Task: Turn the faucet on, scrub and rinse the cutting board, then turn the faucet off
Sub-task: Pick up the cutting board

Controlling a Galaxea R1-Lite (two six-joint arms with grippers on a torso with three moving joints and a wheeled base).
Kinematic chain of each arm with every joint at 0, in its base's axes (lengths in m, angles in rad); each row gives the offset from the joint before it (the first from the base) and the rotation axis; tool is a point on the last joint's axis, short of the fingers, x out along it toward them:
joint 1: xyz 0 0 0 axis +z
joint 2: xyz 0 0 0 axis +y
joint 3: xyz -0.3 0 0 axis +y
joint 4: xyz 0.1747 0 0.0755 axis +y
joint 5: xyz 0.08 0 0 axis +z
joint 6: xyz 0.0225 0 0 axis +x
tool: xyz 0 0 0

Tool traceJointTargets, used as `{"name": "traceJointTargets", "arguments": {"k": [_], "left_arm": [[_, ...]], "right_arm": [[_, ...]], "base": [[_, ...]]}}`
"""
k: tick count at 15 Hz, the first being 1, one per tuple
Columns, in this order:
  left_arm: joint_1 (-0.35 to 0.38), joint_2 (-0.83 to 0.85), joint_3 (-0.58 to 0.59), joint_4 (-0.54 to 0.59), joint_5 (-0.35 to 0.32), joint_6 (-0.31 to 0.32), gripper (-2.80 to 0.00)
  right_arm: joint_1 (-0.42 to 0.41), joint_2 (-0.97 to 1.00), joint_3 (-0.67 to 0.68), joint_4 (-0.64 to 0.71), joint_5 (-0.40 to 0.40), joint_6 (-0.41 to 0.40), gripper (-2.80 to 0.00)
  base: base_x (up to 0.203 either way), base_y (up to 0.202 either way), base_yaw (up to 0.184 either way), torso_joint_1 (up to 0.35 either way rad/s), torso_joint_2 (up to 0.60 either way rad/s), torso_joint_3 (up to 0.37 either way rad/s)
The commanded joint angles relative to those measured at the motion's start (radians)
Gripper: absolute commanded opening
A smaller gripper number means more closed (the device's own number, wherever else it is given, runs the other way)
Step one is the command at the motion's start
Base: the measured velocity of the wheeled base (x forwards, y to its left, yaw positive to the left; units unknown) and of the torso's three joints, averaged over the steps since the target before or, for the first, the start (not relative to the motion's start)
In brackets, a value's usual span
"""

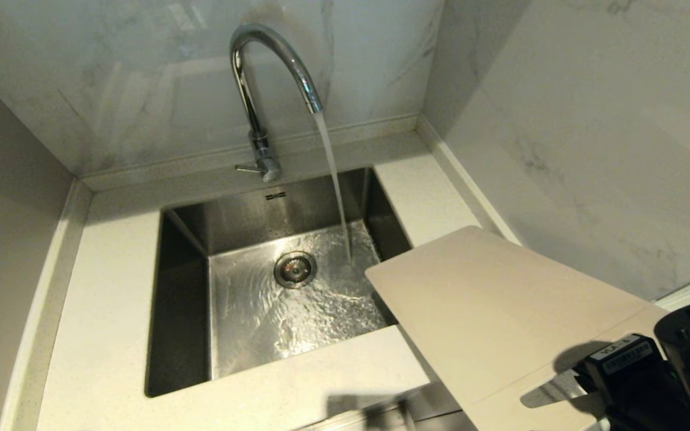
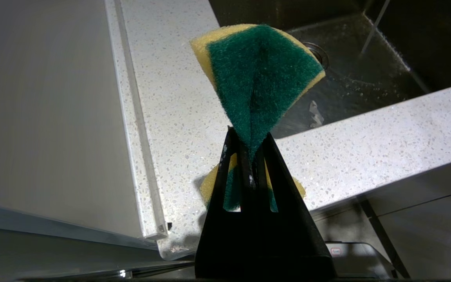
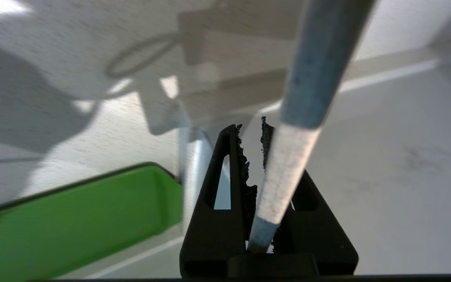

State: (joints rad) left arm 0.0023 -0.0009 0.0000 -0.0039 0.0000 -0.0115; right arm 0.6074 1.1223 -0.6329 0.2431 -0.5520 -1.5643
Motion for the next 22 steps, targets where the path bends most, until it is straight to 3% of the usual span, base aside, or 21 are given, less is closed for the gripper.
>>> {"name": "traceJointTargets", "arguments": {"k": [1, 5, 8, 13, 19, 22], "left_arm": [[0.0, 0.001, 0.002, -0.001, 0.0, -0.001, -2.8], [0.001, 0.001, 0.002, -0.001, 0.0, -0.001, -2.8], [0.001, 0.001, 0.002, -0.001, 0.0, -0.001, -2.8], [0.0, 0.001, 0.002, -0.001, 0.0, -0.001, -2.8], [0.0, 0.001, 0.002, -0.001, 0.0, -0.001, -2.8], [0.001, 0.001, 0.002, -0.001, 0.0, -0.001, -2.8]], "right_arm": [[0.0, -0.042, 0.002, -0.027, -0.018, -0.049, -2.8], [-0.001, -0.053, 0.03, -0.197, -0.039, -0.157, -2.8], [-0.001, -0.055, 0.044, -0.352, -0.036, -0.287, -2.8], [0.0, -0.087, 0.048, -0.401, 0.012, -0.293, -2.8], [0.0, -0.081, 0.03, -0.406, 0.164, -0.289, -2.8], [0.0, -0.059, 0.016, -0.405, 0.277, -0.289, -2.8]], "base": [[0.0, 0.0, 0.0, 0.0, 0.0, 0.0], [0.0, 0.0, 0.0, 0.0, 0.0, 0.0], [0.0, 0.0, 0.0, 0.0, 0.0, 0.0], [0.0, 0.0, 0.0, 0.0, 0.0, 0.0], [0.0, 0.0, 0.0, 0.0, 0.0, 0.0], [0.0, 0.0, 0.0, 0.0, 0.0, 0.0]]}}
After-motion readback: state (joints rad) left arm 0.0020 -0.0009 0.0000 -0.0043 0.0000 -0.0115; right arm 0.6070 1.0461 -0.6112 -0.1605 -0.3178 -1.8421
